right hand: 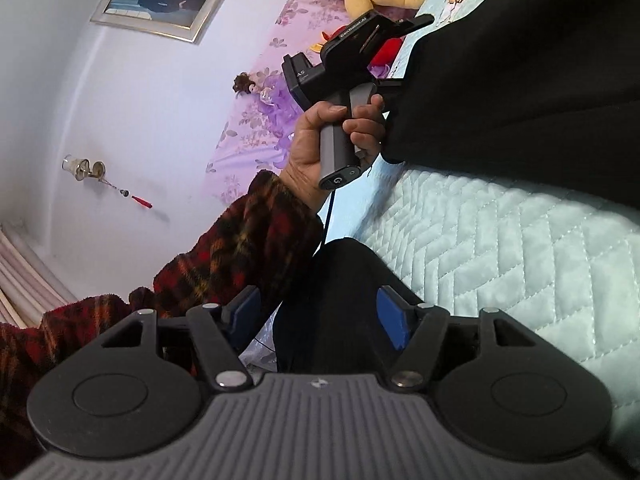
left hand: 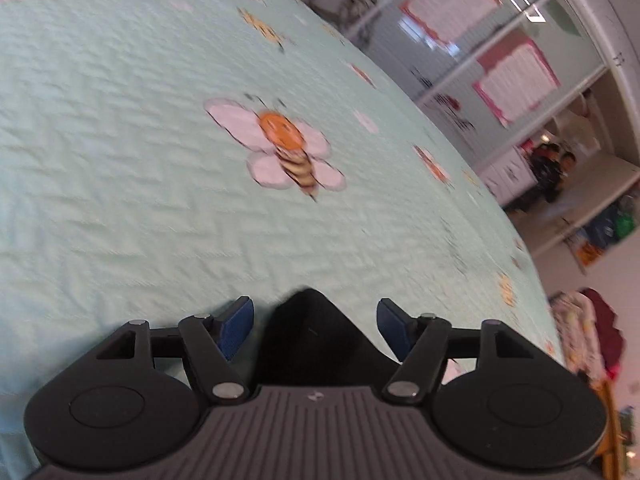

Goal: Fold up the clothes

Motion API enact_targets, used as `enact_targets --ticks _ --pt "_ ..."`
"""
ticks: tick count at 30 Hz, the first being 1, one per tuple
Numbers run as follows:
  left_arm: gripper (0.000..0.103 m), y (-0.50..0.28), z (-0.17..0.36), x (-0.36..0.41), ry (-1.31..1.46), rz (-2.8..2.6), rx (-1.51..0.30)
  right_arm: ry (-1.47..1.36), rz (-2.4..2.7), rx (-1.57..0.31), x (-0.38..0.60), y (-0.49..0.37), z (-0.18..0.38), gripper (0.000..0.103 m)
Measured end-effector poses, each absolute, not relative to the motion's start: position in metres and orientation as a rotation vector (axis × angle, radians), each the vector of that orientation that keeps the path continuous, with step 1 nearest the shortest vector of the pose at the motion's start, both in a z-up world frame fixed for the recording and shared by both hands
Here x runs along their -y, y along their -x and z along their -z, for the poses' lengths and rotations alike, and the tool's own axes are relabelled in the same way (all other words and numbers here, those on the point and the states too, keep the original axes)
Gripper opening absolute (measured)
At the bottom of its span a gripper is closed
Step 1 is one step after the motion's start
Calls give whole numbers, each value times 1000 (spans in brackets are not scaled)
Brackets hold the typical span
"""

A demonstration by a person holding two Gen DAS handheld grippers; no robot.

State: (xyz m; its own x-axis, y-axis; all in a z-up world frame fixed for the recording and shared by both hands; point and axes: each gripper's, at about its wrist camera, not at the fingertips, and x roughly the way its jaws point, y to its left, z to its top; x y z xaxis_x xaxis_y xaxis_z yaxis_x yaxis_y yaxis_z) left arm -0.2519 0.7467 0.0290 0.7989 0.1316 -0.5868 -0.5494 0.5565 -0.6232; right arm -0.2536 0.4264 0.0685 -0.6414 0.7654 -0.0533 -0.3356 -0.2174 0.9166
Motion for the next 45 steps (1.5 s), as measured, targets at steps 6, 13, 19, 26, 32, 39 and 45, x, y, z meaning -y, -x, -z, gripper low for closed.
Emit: enact_targets --ticks 6,13,19,26,32,39,45 --pt "18 205 -47 -689 453 -509 -692 -551 -1925 -1311 -438 254 -68 65" --pt "16 153 -137 -664 207 -619 -392 -559 -1848 -1057 -415 240 -97 65" --pt "27 86 -91 -681 90 -749 -497 -669 -1671 -999 -399 202 -92 66" --pt "64 132 -74 -717 314 -843 -387 -710 -1657 -1119 -407 191 -71 66" --pt "83 204 -86 -735 570 -928 -188 -717 -1665 -1138 -413 188 -67 66" --pt "84 245 -34 -716 796 -881 -328 -708 -1667 -1137 -416 190 -69 66" --pt "87 230 -23 -702 830 -875 -234 -703 -1667 -1140 -416 190 -68 66"
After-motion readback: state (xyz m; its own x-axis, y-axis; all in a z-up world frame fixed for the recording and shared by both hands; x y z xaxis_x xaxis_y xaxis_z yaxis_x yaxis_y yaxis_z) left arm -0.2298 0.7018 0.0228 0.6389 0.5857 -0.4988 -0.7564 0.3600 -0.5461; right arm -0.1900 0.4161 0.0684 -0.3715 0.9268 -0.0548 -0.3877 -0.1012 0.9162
